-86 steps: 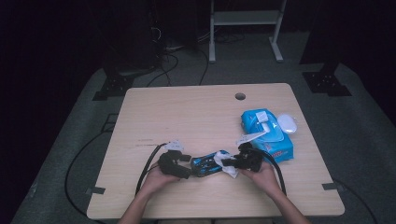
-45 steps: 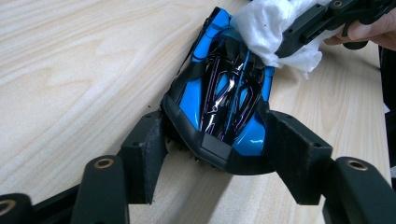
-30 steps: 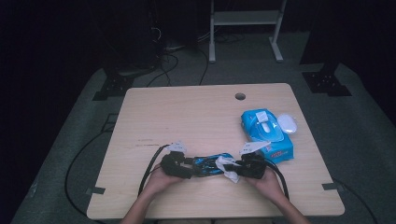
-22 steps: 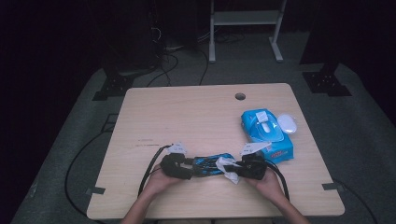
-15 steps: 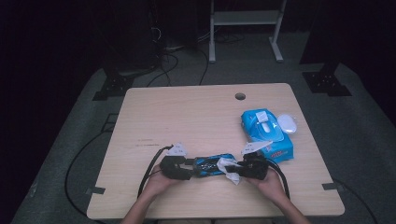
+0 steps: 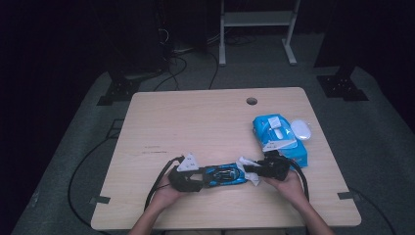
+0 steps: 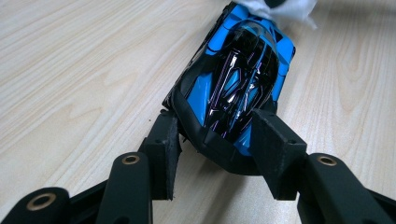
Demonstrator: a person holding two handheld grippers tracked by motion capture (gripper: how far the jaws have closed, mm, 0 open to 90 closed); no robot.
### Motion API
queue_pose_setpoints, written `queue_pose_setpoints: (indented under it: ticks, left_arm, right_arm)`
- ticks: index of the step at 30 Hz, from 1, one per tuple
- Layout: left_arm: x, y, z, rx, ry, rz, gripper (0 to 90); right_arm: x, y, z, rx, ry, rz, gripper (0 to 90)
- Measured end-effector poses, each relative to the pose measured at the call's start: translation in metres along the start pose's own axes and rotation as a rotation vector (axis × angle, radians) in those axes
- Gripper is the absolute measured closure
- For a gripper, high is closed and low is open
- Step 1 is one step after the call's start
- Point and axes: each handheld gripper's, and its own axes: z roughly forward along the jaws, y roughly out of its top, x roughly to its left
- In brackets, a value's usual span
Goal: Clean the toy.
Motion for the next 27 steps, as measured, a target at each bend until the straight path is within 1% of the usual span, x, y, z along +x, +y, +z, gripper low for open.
queue_pose_setpoints:
  ticks: [1, 2, 3, 5, 6, 7, 8, 9, 15, 18, 19, 20, 21, 23, 24, 26, 27]
  left_arm:
    - [0.001, -0.001, 0.000, -0.002, -0.003, -0.002, 52.7]
    - [0.000, -0.001, 0.000, -0.005, -0.002, 0.000, 52.7]
    - [0.000, -0.001, 0.000, -0.005, 0.001, 0.010, 52.7]
    - [-0.003, 0.000, -0.001, 0.003, 0.013, 0.032, 52.7]
    - [-0.004, 0.000, 0.000, 0.000, 0.017, 0.039, 52.8]
    - [-0.005, 0.001, -0.001, 0.003, 0.020, 0.048, 52.7]
    - [-0.005, 0.000, -0.001, 0.003, 0.020, 0.048, 52.7]
    - [-0.004, 0.000, -0.001, 0.001, 0.019, 0.048, 52.7]
    - [-0.005, -0.001, -0.002, -0.002, 0.025, 0.076, 52.5]
    - [-0.006, -0.001, -0.002, -0.006, 0.027, 0.083, 52.4]
    - [-0.006, -0.001, -0.003, 0.000, 0.028, 0.094, 52.4]
    - [-0.006, -0.001, -0.003, -0.003, 0.024, 0.093, 52.3]
    - [-0.006, -0.001, -0.003, 0.006, 0.021, 0.099, 51.3]
    - [-0.004, -0.001, -0.002, 0.009, 0.019, 0.091, 47.8]
    - [-0.003, -0.001, -0.001, 0.009, 0.012, 0.067, 44.9]
    - [0.002, -0.002, 0.001, 0.010, -0.033, 0.005, 38.4]
    - [0.004, -0.003, 0.002, 0.004, -0.056, -0.028, 35.3]
  right_arm:
    - [-0.001, 0.001, 0.001, 0.001, 0.013, 0.008, 67.3]
    - [-0.002, 0.002, 0.001, 0.007, 0.019, 0.009, 62.9]
    - [-0.003, 0.004, 0.002, 0.016, 0.010, 0.007, 56.8]
    - [-0.006, 0.008, 0.005, 0.047, 0.010, 0.019, 54.4]
    - [-0.007, 0.009, 0.006, 0.050, 0.012, 0.023, 53.6]
    - [-0.008, 0.010, 0.008, 0.058, 0.023, 0.028, 52.6]
    - [-0.009, 0.011, 0.011, 0.071, 0.033, 0.033, 51.4]
    - [-0.009, 0.011, 0.014, 0.084, 0.041, 0.030, 50.8]
    - [-0.014, 0.011, 0.019, 0.080, 0.100, 0.066, 49.1]
    - [-0.013, 0.011, 0.019, 0.080, 0.107, 0.060, 50.0]
    - [-0.013, 0.011, 0.019, 0.079, 0.108, 0.052, 51.7]
    - [-0.013, 0.011, 0.017, 0.080, 0.109, 0.047, 53.2]
    - [-0.013, 0.010, 0.016, 0.079, 0.112, 0.039, 53.2]
    - [-0.012, 0.008, 0.015, 0.069, 0.109, 0.021, 53.4]
    - [-0.011, 0.008, 0.014, 0.064, 0.108, 0.016, 54.6]
    - [-0.010, 0.005, 0.012, 0.034, 0.132, 0.005, 58.0]
    - [-0.008, 0.004, 0.011, 0.037, 0.127, -0.009, 58.0]
